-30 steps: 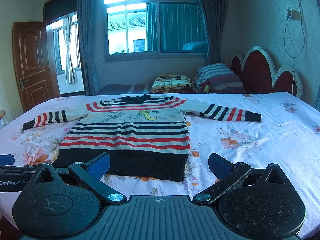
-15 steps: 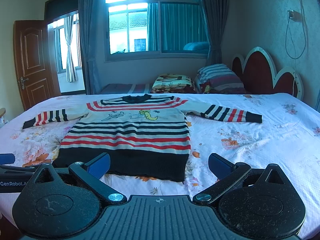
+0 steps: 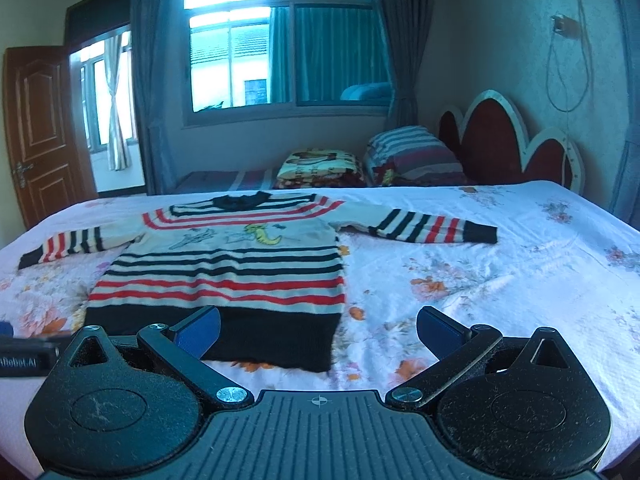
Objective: Fold small clothes
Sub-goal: 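Move the right tool to the black sleeve cuff and grasp it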
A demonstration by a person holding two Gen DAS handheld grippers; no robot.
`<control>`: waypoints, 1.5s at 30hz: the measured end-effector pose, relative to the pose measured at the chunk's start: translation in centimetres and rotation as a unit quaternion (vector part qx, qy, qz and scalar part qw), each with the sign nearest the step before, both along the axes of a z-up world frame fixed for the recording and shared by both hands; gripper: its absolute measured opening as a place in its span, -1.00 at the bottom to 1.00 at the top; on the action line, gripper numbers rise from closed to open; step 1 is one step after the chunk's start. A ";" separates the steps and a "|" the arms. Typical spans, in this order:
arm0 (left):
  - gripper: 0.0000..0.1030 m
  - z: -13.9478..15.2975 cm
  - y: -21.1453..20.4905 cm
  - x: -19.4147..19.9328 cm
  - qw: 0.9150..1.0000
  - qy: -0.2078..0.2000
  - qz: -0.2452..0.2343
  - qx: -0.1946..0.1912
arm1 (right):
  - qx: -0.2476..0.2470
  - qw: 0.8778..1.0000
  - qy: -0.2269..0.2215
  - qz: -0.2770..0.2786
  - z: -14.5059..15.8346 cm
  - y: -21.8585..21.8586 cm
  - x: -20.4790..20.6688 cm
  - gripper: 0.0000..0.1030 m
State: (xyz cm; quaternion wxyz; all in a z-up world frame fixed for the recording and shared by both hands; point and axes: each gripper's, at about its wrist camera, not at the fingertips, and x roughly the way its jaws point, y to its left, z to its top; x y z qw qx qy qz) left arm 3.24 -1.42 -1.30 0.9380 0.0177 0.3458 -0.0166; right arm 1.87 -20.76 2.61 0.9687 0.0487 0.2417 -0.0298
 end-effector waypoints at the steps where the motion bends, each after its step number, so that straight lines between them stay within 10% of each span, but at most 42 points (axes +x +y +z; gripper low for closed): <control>1: 0.98 -0.2 -0.3 0.4 1.000 0.003 -0.006 0.005 | 0.001 1.000 -0.001 -0.006 0.0 -0.5 0.2 1.00; 17: 0.98 2.4 -3.2 11.5 0.994 -0.082 -0.017 -0.071 | 0.034 0.992 -0.055 -0.112 2.7 -12.2 8.9 0.99; 20: 0.89 2.5 -4.5 15.3 0.995 -0.090 -0.017 -0.035 | 0.045 0.990 -0.050 -0.126 2.6 -15.2 12.6 0.30; 26: 0.84 1.2 -6.8 24.0 0.996 -0.093 -0.001 -0.014 | 0.103 0.982 -0.029 -0.157 -0.9 -22.1 20.7 0.30; 30: 0.84 -1.0 -8.0 28.0 0.997 -0.073 0.008 -0.019 | 0.179 0.965 0.007 -0.191 -5.9 -27.8 26.3 -0.28; 40: 0.94 -6.2 -9.0 33.8 0.998 -0.018 0.024 0.057 | 0.305 0.913 0.037 -0.268 -14.4 -36.6 31.1 -0.27; 45: 0.94 -7.0 -8.7 34.8 0.998 0.000 0.033 0.062 | 0.301 0.917 0.028 -0.260 -14.9 -37.6 32.1 -0.33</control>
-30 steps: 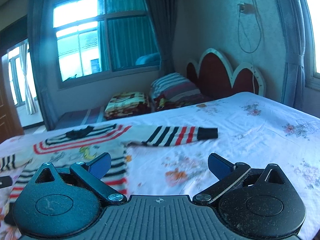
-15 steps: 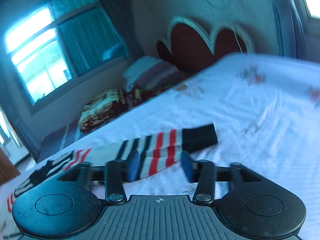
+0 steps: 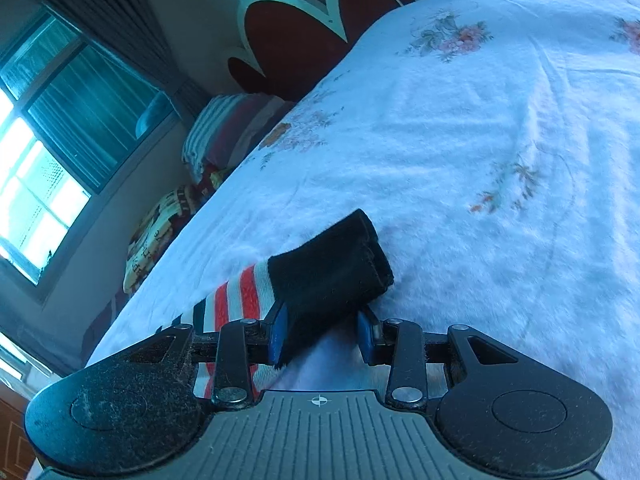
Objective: Fold small clothes
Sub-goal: 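Move the right tool to the black sleeve cuff and grasp it, then fold the gripped sleeve across the sweater body with the right tool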
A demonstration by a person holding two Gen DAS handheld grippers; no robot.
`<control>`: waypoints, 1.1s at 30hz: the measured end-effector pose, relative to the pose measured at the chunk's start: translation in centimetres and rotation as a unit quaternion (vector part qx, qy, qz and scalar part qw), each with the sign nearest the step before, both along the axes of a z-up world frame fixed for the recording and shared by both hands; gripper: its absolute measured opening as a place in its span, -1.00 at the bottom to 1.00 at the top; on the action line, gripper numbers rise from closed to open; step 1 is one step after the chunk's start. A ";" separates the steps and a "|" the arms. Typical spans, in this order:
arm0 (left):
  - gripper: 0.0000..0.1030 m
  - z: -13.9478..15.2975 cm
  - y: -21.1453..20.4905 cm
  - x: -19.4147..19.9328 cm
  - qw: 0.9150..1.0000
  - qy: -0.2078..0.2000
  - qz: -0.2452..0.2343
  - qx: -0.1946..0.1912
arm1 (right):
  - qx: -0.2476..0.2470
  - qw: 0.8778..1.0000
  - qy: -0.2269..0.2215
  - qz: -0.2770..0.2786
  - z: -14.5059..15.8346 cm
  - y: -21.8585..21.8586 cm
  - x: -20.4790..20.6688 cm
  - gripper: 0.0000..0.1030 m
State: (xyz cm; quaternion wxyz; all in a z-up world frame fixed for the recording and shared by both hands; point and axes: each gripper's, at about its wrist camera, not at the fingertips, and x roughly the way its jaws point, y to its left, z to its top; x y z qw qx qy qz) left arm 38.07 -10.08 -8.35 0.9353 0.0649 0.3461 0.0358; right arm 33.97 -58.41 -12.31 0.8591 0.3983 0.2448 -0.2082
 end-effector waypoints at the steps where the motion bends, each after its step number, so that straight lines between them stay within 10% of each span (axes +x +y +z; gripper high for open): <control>1: 0.94 -0.1 0.1 0.1 1.000 0.004 0.003 0.001 | -0.009 1.000 0.002 0.004 0.0 0.0 0.1 -0.52; 2: 0.94 -0.1 0.1 0.3 1.000 0.007 0.007 0.002 | -0.020 1.000 0.011 0.011 0.0 0.0 0.4 -0.92; 16: 0.97 0.5 4.9 0.2 0.999 0.028 0.041 -0.014 | -0.136 0.988 0.010 0.069 3.6 4.8 3.9 -0.92; 33: 0.94 0.2 14.1 0.3 0.997 0.033 0.030 -0.059 | -0.156 0.939 -0.032 0.304 4.5 31.2 12.8 -0.92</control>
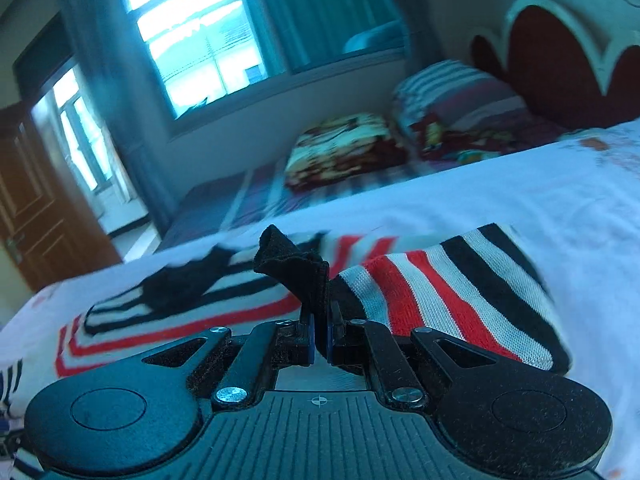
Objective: Fold small clothes
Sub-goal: 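Fold the gripped sleeve across the sweater body with the right tool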
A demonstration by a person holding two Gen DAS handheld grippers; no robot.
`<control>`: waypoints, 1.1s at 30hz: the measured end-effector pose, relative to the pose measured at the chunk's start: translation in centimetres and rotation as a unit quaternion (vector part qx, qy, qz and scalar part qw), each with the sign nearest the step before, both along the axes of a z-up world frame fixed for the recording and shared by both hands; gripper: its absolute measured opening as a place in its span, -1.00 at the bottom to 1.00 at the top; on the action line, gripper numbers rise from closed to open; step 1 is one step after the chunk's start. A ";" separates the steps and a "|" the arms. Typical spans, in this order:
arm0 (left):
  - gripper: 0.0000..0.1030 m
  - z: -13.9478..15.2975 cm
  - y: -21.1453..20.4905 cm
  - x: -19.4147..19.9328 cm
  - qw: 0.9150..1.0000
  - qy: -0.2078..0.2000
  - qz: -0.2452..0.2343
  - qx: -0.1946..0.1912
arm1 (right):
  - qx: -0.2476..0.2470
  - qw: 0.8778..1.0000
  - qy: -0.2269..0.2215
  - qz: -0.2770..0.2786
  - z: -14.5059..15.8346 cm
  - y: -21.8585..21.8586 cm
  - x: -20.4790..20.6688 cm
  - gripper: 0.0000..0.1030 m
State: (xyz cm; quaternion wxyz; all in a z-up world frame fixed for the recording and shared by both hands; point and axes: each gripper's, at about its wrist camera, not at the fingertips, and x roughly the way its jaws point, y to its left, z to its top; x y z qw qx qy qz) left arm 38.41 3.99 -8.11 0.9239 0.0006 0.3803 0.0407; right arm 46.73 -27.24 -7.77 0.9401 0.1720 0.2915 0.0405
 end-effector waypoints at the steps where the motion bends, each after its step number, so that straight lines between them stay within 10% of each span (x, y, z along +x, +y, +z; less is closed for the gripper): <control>1: 0.94 0.0 0.7 0.0 1.000 0.000 -0.001 -0.003 | -0.002 1.000 0.002 0.012 -0.3 1.4 0.3 -0.92; 10: 0.94 1.0 4.7 0.8 0.999 -0.006 -0.017 -0.046 | -0.024 0.995 0.046 0.088 -4.9 11.9 3.4 -0.84; 12: 0.93 0.9 4.7 1.4 0.998 -0.005 -0.021 -0.057 | -0.031 0.994 0.030 0.099 -5.1 13.2 2.3 -0.51; 17: 0.88 0.7 2.2 3.0 0.994 -0.012 -0.060 -0.090 | -0.025 0.997 -0.019 0.067 -3.8 11.5 -1.4 -0.50; 21: 0.18 -0.4 -2.3 5.1 0.976 0.019 -0.125 -0.179 | -0.018 0.999 -0.029 0.008 -2.4 7.8 -4.3 -0.50; 27: 0.12 -3.2 -8.8 8.8 0.950 0.067 -0.151 -0.267 | 0.001 0.998 -0.022 -0.067 -1.4 2.2 -6.8 -0.50; 30: -0.26 -4.4 -10.5 10.6 0.955 0.075 -0.132 -0.256 | 0.014 0.995 -0.014 -0.100 -1.1 -0.6 -8.0 -0.50; 31: -0.81 -4.4 -11.0 11.1 0.958 0.077 -0.133 -0.242 | 0.025 0.994 -0.011 -0.110 -1.1 -1.5 -8.3 -0.50; 33: -0.92 -4.4 -10.9 11.7 0.957 0.079 -0.139 -0.241 | 0.052 0.990 -0.004 -0.132 -1.3 -3.3 -8.7 -0.50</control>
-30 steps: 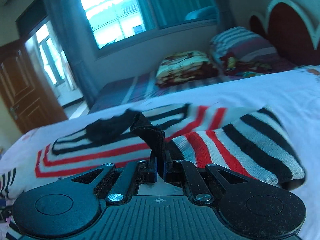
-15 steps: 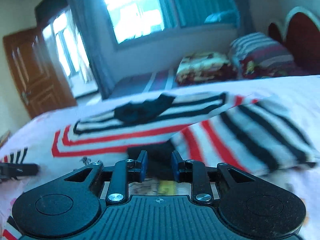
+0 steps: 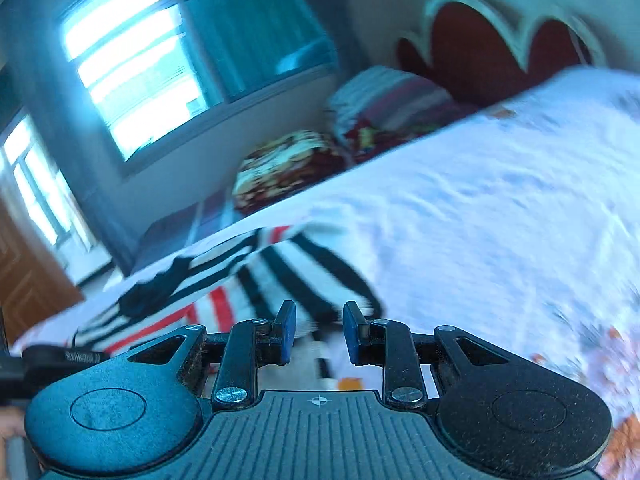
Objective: Fold small clothes
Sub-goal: 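Fold the gripped sleeve across the sweater body with the right tool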
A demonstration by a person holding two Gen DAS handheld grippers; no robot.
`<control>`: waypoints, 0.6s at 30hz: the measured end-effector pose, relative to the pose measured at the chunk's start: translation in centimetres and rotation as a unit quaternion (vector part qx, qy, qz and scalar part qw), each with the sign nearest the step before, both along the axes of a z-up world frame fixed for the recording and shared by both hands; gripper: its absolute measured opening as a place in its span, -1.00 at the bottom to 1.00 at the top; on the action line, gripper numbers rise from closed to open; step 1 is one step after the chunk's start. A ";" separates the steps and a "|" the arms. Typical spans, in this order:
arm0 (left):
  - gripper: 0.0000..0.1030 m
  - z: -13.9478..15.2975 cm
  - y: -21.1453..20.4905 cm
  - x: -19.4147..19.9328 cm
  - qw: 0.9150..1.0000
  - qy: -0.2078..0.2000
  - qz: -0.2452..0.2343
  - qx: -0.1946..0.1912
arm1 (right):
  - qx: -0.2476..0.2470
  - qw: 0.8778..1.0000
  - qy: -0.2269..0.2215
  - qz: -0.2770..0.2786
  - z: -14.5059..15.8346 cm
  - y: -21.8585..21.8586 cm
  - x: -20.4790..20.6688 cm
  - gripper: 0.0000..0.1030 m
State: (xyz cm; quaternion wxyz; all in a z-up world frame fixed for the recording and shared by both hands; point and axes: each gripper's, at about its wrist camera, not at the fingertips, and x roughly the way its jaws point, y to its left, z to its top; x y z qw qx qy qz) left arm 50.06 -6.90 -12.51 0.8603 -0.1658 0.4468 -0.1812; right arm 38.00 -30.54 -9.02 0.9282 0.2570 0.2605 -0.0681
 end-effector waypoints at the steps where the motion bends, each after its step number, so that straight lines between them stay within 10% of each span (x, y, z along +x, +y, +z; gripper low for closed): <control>1: -0.92 0.5 0.4 -0.1 1.000 -0.013 0.001 -0.001 | 0.015 1.000 0.002 -0.009 -0.1 -0.8 -0.1 -0.50; 8: -0.93 4.2 6.1 -2.3 0.992 -0.104 0.025 0.070 | 0.142 0.990 -0.007 -0.015 -0.9 -3.7 0.0 -0.48; 11: -0.93 3.7 9.0 -2.1 0.993 -0.082 0.049 0.073 | 0.197 0.980 -0.016 -0.010 -1.6 -3.9 0.5 0.44; 18: -0.93 3.4 9.9 -2.7 0.991 -0.083 0.059 0.083 | 0.300 0.953 -0.016 0.023 -2.8 -4.3 2.7 0.43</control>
